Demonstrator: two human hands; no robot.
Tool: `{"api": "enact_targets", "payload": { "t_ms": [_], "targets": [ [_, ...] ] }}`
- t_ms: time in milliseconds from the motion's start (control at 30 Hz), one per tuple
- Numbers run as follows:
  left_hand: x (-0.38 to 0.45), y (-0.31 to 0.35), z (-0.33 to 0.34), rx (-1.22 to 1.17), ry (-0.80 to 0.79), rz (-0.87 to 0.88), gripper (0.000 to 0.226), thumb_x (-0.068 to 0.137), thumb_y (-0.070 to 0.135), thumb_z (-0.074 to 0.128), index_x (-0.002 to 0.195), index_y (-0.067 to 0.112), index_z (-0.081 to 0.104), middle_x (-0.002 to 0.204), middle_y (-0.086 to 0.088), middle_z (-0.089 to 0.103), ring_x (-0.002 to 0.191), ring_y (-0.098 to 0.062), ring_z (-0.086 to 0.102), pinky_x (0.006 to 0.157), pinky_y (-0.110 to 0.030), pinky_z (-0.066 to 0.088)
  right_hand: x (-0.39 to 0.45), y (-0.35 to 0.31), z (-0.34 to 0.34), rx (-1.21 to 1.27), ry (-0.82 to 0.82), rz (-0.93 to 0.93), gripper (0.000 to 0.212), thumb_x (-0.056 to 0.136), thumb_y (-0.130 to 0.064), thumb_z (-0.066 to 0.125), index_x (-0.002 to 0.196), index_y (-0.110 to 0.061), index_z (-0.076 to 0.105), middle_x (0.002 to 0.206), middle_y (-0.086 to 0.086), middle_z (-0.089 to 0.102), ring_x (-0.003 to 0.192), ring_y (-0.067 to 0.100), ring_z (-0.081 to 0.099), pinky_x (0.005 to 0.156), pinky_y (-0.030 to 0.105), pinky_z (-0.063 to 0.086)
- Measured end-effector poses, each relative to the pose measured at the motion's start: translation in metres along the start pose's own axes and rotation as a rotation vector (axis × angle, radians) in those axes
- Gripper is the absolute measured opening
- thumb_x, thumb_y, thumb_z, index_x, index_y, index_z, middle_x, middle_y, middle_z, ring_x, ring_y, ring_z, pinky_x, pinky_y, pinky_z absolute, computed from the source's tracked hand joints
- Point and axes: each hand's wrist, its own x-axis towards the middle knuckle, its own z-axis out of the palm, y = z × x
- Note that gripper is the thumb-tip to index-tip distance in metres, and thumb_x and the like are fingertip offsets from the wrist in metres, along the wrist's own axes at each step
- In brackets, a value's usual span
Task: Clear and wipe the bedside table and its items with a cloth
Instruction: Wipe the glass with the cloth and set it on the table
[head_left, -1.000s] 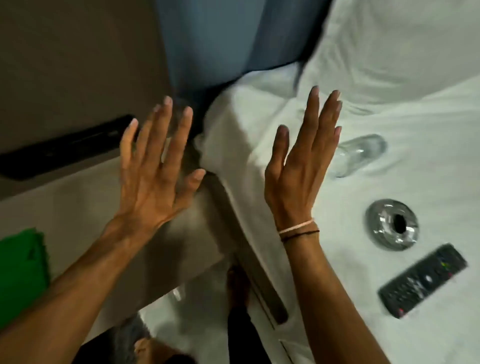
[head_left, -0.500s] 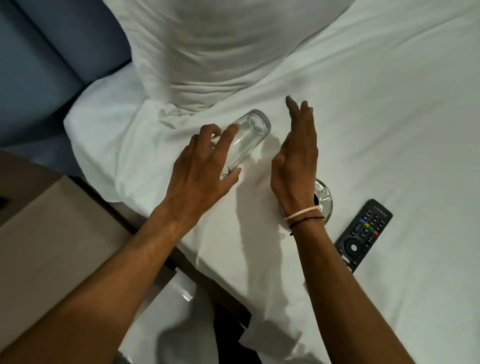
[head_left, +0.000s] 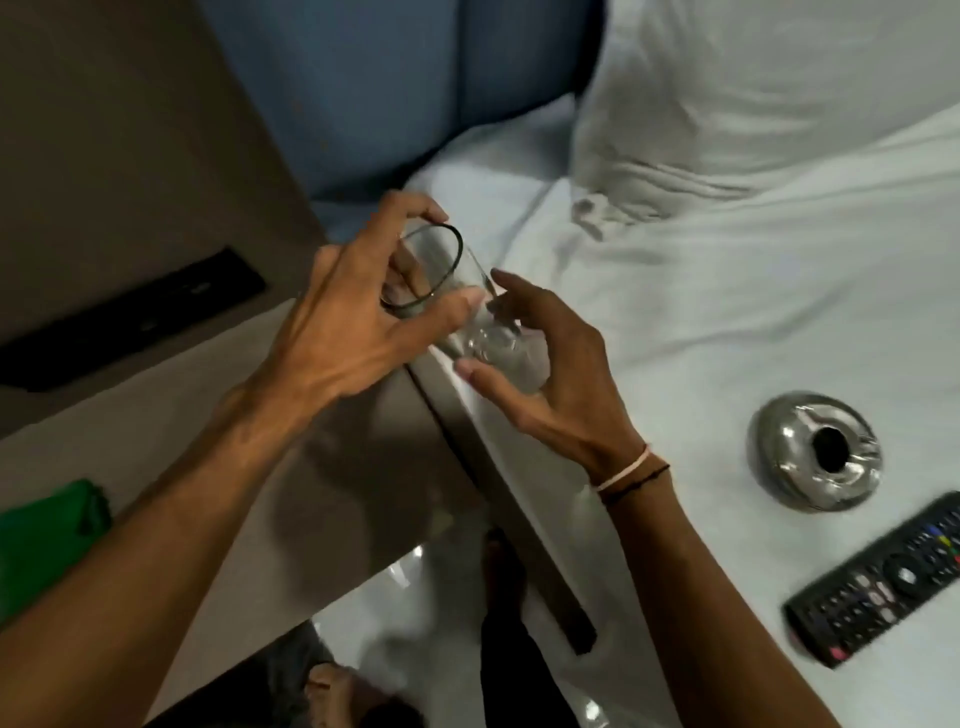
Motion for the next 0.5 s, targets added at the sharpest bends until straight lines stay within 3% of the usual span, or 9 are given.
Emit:
{"api": "enact_targets", "payload": {
  "t_ms": [67,133,200,300,367,433,500],
  "targets": [
    [-0.019,-0.024,-0.021,0.024,0.036,-0.039,0.057,0.077,0.057,0.073,0.120,0.027,0.051,0.075,0.004,0.064,0.065,-0.007,0.061,0.063,-0.028,0.054,0.005,-0.015,0.037,0.000,-0.094,-0.034,0.075,0.081,-0.048,0.079,0.140,-0.011,0.053,0.126,0.005,0.067,0.111,0.014,0.065,0.096,0.034,0.055],
    [-0.039,-0.046,-0.037,0.061,0.080,-0.059,0.065,0.073,0.065,0.071,0.120,0.024,0.052,0.074,0.011,0.060,0.064,-0.002,0.058,0.063,-0.031,0.055,0.008,-0.027,0.073,0.036,-0.153,-0.040,0.066,0.079,-0.047,0.081,0.131,-0.012,0.059,0.120,0.002,0.069,0.106,0.013,0.067,0.090,0.036,0.057],
    [-0.063,-0.073,-0.054,0.071,0.138,-0.118,0.074,0.069,0.072,0.071,0.123,0.025,0.051,0.077,0.011,0.062,0.069,-0.007,0.062,0.066,-0.037,0.058,0.010,-0.040,0.113,0.096,-0.202,-0.020,0.058,0.078,-0.044,0.084,0.123,-0.014,0.063,0.113,0.000,0.071,0.100,0.011,0.069,0.085,0.035,0.059],
    [-0.094,-0.118,-0.071,0.062,0.205,-0.254,0.083,0.068,0.075,0.068,0.134,0.030,0.043,0.093,0.006,0.069,0.079,-0.014,0.067,0.069,-0.041,0.059,0.014,-0.056,0.166,0.164,-0.294,0.059,0.049,0.081,-0.041,0.082,0.119,-0.017,0.064,0.108,-0.003,0.071,0.093,0.004,0.069,0.080,0.021,0.059],
    [-0.106,-0.140,-0.077,0.053,0.212,-0.330,0.087,0.074,0.072,0.065,0.143,0.029,0.036,0.106,0.006,0.068,0.084,-0.012,0.067,0.072,-0.040,0.060,0.020,-0.057,0.190,0.138,-0.313,0.130,0.038,0.084,-0.047,0.075,0.108,-0.018,0.067,0.092,-0.005,0.071,0.080,0.002,0.067,0.068,0.014,0.055],
    [-0.119,-0.161,-0.084,0.029,0.226,-0.399,0.083,0.081,0.068,0.062,0.148,0.027,0.032,0.113,0.004,0.068,0.086,-0.011,0.067,0.074,-0.040,0.061,0.030,-0.056,0.212,0.115,-0.321,0.242,0.034,0.087,-0.052,0.069,0.084,-0.018,0.067,0.072,-0.007,0.067,0.063,0.000,0.063,0.060,0.015,0.052],
    [-0.126,-0.175,-0.085,0.001,0.243,-0.432,0.076,0.086,0.064,0.059,0.147,0.026,0.033,0.116,0.002,0.067,0.085,-0.009,0.066,0.075,-0.040,0.061,0.042,-0.057,0.221,0.261,-0.281,0.485,0.038,0.088,-0.049,0.068,0.073,-0.015,0.069,0.068,-0.001,0.073,0.068,0.010,0.072,0.070,0.031,0.062]
  ]
}}
